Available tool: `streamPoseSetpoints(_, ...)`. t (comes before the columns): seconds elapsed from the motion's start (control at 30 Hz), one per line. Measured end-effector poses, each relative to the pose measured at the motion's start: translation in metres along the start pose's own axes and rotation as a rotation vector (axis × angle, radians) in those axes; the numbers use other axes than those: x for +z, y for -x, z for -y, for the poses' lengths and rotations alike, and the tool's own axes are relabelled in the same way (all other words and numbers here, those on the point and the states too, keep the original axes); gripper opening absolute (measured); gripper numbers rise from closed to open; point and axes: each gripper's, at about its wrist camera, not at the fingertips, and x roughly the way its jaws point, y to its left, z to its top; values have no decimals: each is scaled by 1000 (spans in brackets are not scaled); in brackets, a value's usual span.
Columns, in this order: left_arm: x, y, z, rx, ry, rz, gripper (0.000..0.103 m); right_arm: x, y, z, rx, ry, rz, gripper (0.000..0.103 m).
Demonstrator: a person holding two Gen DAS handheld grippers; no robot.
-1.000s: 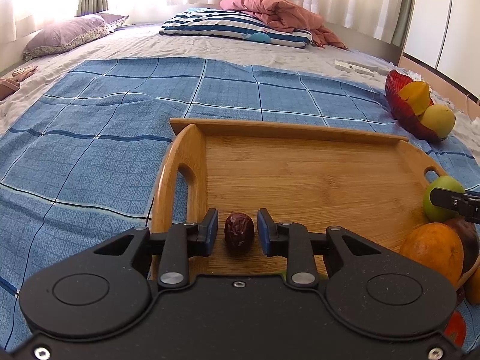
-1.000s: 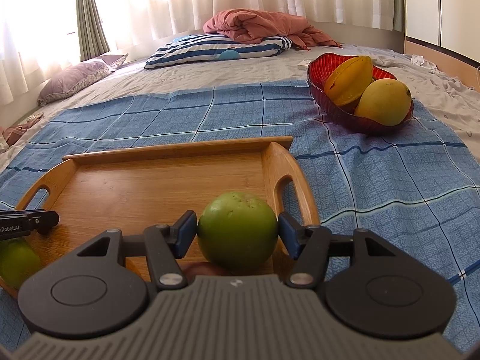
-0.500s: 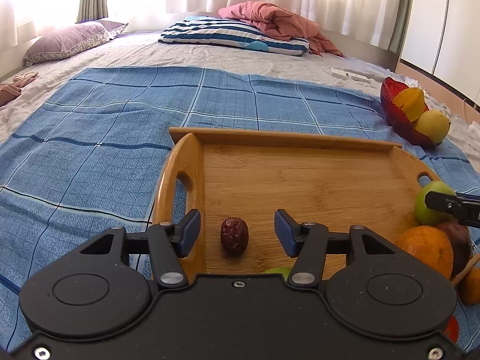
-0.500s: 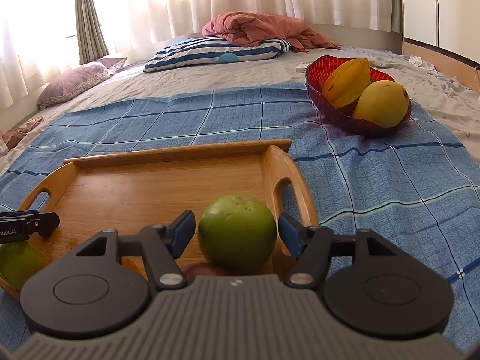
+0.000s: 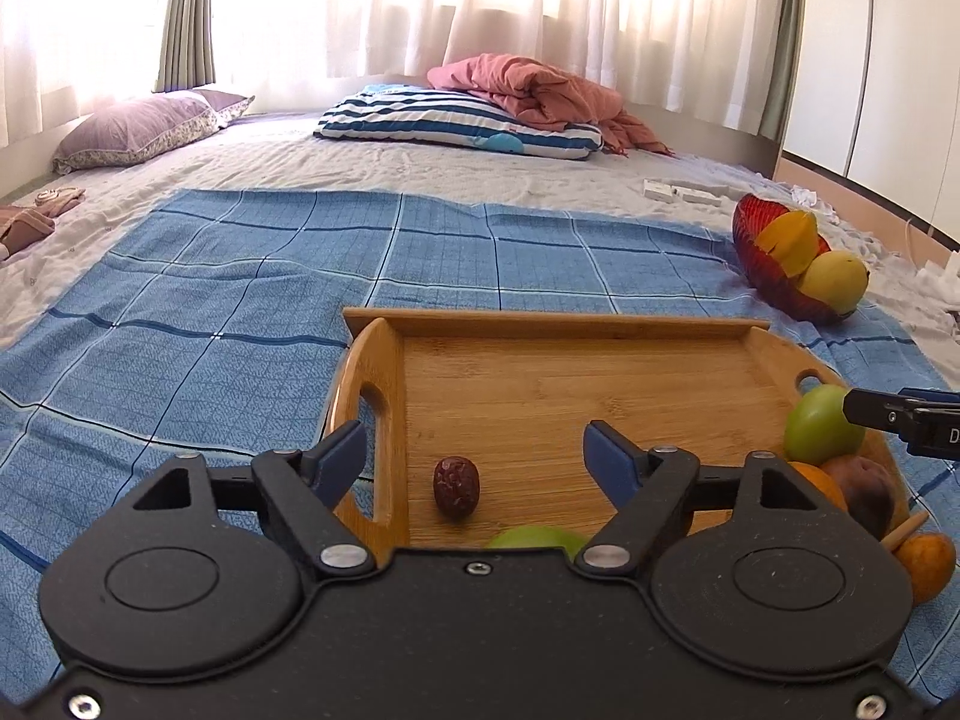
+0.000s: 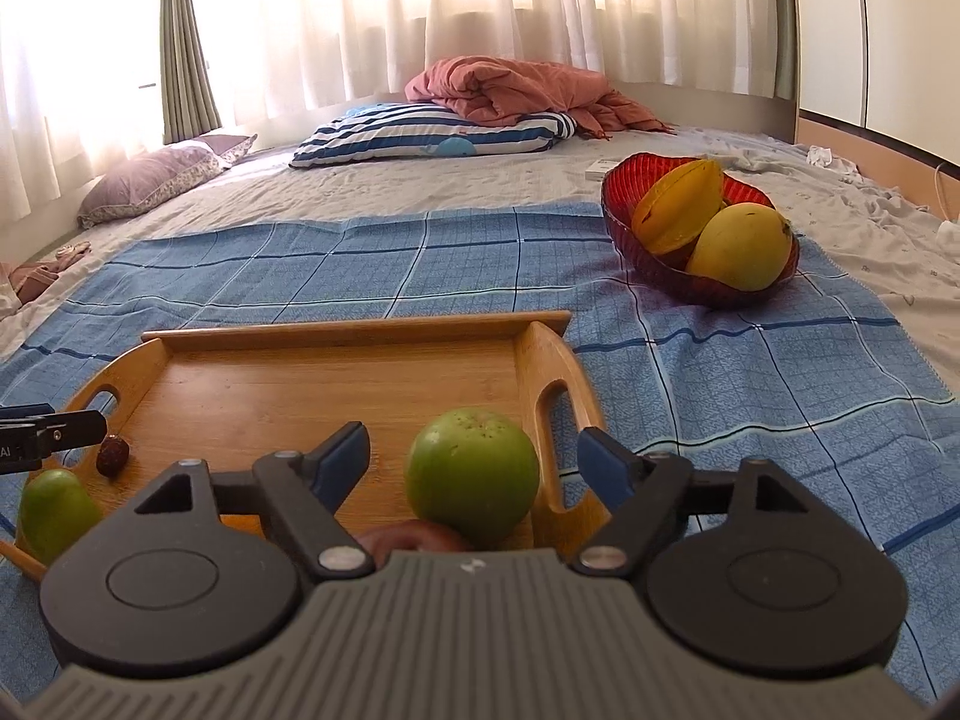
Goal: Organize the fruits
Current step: 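Open the left tool to drop the date while the right tool releases the apple onto the tray, then move the left tool to the red tomato while the right tool approaches the small orange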
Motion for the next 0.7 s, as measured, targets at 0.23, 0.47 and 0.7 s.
streamPoseSetpoints(0.23, -6, 32, 14, -44, -20, 44, 82, -3, 27, 2, -3, -4, 53, 90)
streamPoseSetpoints(0.47, -18, 56, 32, -92, -42, 50, 83, -12, 50, 1, -20, 15, 101, 93)
streamPoseSetpoints(0.7, -36, 73, 52, -134, -70, 60, 91, -32, 72, 4, -26, 32, 145, 98)
